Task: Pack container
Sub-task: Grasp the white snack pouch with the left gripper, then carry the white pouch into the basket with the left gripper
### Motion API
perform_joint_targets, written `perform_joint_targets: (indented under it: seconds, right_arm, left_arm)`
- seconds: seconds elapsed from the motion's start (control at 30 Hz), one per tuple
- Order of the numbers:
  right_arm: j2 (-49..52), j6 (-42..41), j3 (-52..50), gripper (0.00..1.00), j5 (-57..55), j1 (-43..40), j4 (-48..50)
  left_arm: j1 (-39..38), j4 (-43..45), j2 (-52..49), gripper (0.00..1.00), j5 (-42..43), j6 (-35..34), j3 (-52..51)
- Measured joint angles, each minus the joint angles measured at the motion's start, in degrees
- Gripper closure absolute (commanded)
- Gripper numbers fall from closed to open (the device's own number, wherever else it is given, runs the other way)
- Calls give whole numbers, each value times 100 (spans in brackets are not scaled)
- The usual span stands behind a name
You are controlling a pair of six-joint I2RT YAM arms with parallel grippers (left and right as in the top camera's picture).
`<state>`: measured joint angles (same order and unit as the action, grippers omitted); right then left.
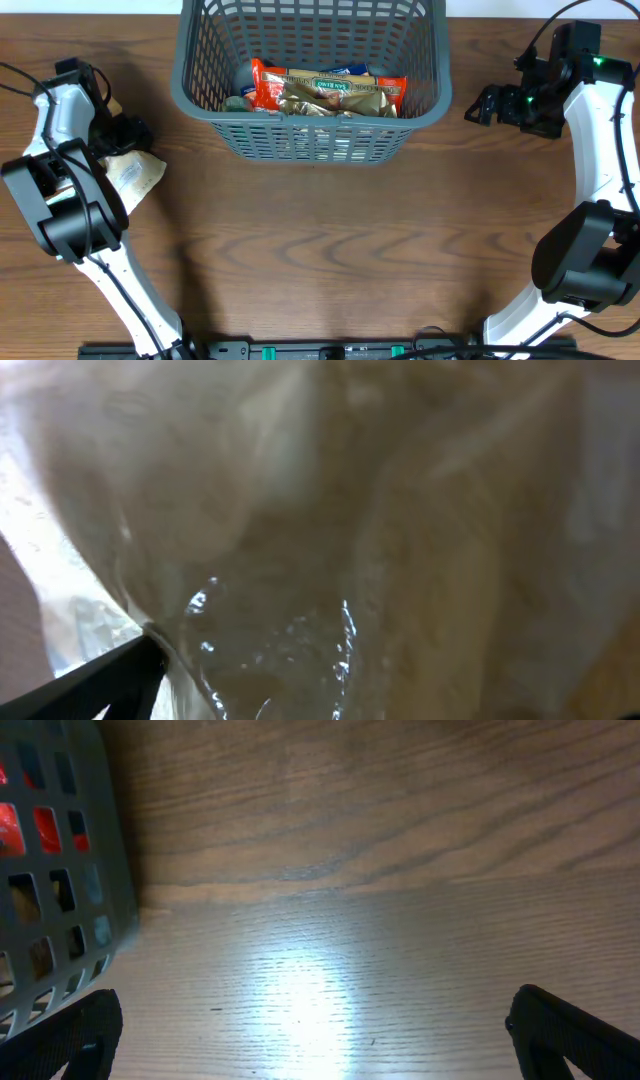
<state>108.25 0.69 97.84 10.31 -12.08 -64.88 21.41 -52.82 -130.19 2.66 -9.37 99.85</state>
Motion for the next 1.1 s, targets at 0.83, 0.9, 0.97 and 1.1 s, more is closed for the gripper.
perform_joint_targets:
  seconds: [0.83,0.9,0.97,1.1]
  right_arm:
    - [0,2,0,1,-136,0,-109]
    - [0,2,0,1,-138,0,-109]
    - [0,2,0,1,-140,0,-111]
    - [0,44,0,1,-155,0,-109]
  left_arm:
    - [-164,-772,2640,94,398,402,0]
    - [-334,-896,3056,95,398,417,330]
    - [-638,-960,3427,94,398,527,732]
    - [-1462,-929,3864,94,382,1021,1543]
